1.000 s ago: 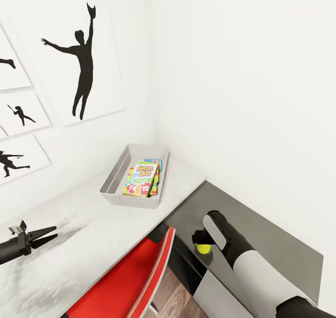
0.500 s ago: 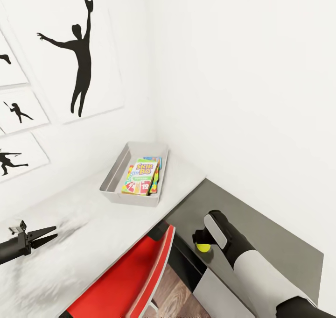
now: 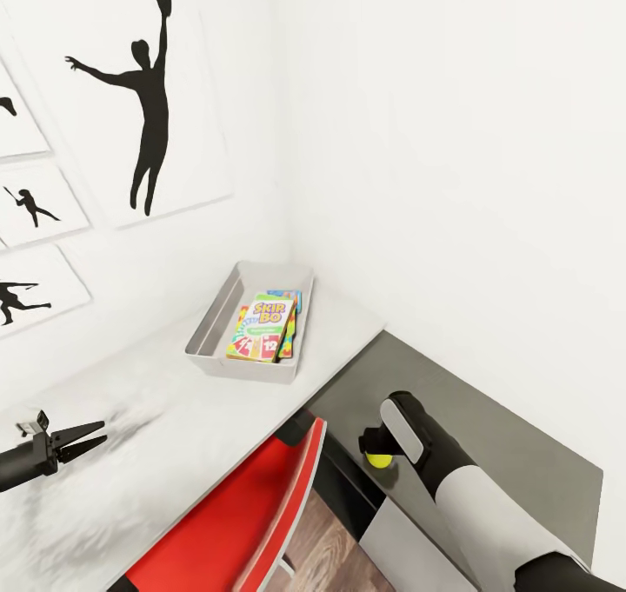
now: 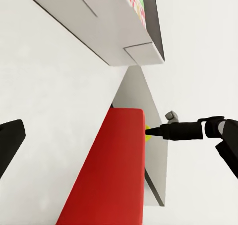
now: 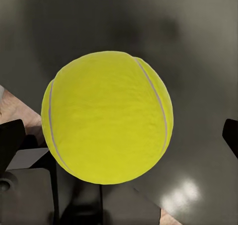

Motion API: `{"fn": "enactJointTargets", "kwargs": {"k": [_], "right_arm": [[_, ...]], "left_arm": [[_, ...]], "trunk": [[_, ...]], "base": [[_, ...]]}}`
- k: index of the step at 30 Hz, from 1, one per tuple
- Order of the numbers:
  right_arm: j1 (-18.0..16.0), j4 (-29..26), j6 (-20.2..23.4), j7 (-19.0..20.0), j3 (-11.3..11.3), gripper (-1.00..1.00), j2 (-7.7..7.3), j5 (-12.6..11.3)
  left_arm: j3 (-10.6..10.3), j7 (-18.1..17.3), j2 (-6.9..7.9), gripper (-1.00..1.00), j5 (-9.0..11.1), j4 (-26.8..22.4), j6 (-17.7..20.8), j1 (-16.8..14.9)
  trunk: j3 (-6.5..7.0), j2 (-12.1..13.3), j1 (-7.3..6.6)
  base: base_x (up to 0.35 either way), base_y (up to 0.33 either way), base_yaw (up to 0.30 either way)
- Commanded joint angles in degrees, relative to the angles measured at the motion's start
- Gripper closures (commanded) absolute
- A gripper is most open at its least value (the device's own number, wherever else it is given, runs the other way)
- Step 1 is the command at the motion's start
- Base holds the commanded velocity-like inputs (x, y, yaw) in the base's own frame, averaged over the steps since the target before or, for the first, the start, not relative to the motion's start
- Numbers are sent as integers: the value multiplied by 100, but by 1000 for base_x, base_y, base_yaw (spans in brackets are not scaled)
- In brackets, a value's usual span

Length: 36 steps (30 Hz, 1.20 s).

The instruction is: Put all the toys in the child's room - the three board games (two on the bed and one on the table), the two jigsaw puzzles on the table, and the tennis ball on the table - inside the toy box on the table in the child's room.

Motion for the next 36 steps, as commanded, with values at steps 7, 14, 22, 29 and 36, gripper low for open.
{"fn": "enactJointTargets", "kwargs": {"k": [7, 14, 22, 29, 36], "right_arm": [[-5, -4, 11, -59, 17, -100, -3, -58], [-6, -4, 11, -59, 17, -100, -3, -52], [-5, -4, 11, -59, 17, -100, -3, -51], [-5, -5, 11, -59, 17, -100, -3, -50], [-5, -4, 11, -59, 17, -100, -3, -51]], "left_arm": [[-37, -17, 8, -100, 53, 3, 58, -10], [-40, -81, 22, -100, 59, 3, 51, -10], [-41, -554, 48, -100, 37, 20, -55, -10], [-41, -982, 52, -100, -58, 170, -283, -10], [-41, -1072, 52, -100, -77, 221, -320, -10]], "trunk": [[-12, -12, 4], [-13, -12, 4], [-13, -12, 4], [-13, -12, 4], [-13, -12, 4]], "base": [[0, 0, 0], [0, 0, 0], [0, 0, 0], [0, 0, 0], [0, 0, 0]]}}
